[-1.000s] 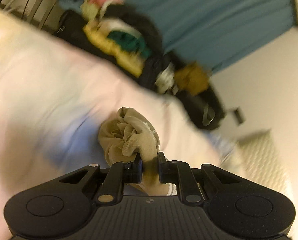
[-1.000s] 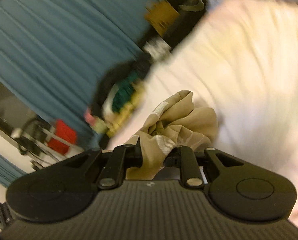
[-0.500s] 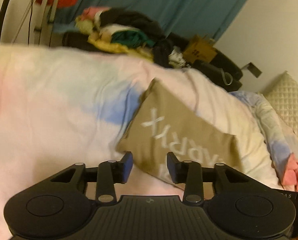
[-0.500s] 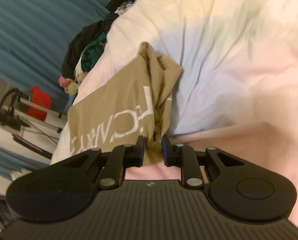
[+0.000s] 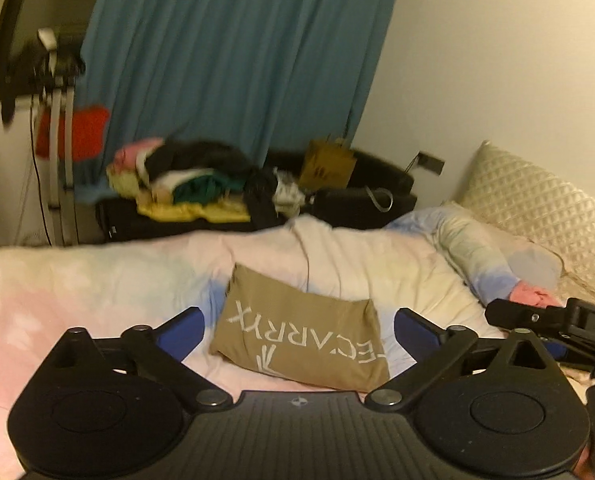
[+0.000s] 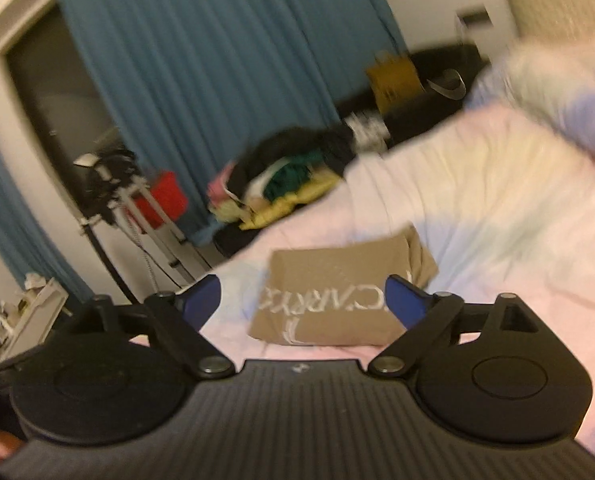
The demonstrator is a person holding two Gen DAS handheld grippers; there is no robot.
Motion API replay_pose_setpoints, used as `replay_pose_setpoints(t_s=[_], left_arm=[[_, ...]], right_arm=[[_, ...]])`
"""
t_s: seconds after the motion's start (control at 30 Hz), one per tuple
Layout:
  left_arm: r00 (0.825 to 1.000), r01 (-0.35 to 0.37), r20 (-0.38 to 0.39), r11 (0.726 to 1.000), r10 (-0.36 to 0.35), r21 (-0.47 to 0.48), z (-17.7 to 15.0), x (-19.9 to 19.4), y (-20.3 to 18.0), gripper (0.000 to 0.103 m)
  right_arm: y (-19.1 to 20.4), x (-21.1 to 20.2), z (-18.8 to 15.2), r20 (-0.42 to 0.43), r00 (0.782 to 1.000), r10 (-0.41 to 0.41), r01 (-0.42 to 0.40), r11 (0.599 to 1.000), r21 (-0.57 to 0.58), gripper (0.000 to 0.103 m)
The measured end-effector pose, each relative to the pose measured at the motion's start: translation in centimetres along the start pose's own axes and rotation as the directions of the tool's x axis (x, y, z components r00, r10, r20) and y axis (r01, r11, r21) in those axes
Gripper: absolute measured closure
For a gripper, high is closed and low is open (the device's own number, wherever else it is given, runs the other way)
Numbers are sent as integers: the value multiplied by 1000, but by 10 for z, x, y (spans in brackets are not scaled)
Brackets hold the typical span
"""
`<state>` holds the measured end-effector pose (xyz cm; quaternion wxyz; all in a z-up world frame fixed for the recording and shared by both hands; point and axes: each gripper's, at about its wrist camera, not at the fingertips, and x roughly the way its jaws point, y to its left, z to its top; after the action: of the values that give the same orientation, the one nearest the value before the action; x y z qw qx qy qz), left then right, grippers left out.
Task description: Fold clothes
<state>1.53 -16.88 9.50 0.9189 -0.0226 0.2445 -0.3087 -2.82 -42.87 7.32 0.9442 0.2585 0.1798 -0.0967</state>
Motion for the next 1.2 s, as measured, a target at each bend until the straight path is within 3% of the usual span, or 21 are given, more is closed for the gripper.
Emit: replay_pose_setpoints(t_s=[0.17,0.43,0.67,1.2], left_arm=[[997,-43,70,996,38,73,-17,-65,-10,0],[994,-70,92,995,63,73,-58,-117,-10,0],[984,-138,127,983,122,122,-90,-118,-3,1],[977,-193,112,977,183,87,-121,-102,31,1]], right_arm=[[30,-49,-19,64,997,32,-26,995,-95,13],[54,-83,-80,133,991,26,1,980,-200,13],[60,-73,-119,194,981,6,43,967,-250,13],[64,-38,-159,186,980,-70,132,928,-348,14]])
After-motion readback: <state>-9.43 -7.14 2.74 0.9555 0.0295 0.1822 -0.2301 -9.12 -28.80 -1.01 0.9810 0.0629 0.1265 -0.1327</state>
